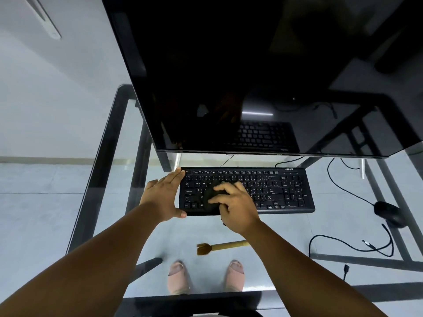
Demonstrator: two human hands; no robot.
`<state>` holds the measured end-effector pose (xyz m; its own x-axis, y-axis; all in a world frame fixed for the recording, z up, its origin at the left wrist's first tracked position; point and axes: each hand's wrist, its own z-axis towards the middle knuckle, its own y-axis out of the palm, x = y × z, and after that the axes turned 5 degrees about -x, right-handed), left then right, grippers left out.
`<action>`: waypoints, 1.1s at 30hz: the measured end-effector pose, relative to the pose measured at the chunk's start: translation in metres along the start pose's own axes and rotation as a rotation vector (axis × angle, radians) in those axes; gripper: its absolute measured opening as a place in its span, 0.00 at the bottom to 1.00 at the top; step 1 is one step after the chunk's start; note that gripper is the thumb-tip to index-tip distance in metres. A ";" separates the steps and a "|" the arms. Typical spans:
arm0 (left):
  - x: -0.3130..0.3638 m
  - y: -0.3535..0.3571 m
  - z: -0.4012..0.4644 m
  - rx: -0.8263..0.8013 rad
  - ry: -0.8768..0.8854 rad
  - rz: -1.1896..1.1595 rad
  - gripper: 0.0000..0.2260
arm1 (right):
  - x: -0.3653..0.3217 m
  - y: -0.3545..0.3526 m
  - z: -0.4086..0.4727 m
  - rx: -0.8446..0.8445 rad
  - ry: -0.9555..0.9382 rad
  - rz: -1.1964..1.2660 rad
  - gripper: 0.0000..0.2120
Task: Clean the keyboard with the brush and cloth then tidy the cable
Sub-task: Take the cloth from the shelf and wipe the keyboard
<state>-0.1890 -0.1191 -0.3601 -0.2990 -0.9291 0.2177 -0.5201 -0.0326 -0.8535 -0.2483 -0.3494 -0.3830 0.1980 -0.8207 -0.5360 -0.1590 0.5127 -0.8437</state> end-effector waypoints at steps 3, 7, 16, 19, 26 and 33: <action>-0.001 0.001 0.000 0.003 0.002 0.001 0.54 | -0.012 0.004 0.000 -0.105 -0.044 -0.014 0.21; -0.001 0.005 -0.004 0.008 -0.024 -0.051 0.51 | -0.002 -0.009 -0.005 -0.181 -0.020 0.051 0.23; 0.002 0.024 -0.033 0.425 -0.211 -0.537 0.06 | 0.005 -0.030 -0.025 -0.086 0.499 0.283 0.11; 0.015 0.021 -0.031 0.367 -0.272 -0.627 0.05 | 0.002 -0.031 -0.020 -0.216 0.543 0.257 0.13; 0.044 0.005 -0.021 0.268 -0.301 -0.891 0.09 | 0.002 -0.044 -0.022 -0.234 0.562 0.563 0.08; 0.063 0.001 -0.023 -0.033 -0.291 -1.313 0.14 | 0.010 -0.057 -0.041 -0.147 0.511 1.226 0.10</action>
<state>-0.2264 -0.1689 -0.3363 0.6093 -0.2621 0.7483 -0.3091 -0.9477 -0.0802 -0.2769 -0.3971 -0.3387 -0.5237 0.1291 -0.8421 -0.0808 0.9765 0.1999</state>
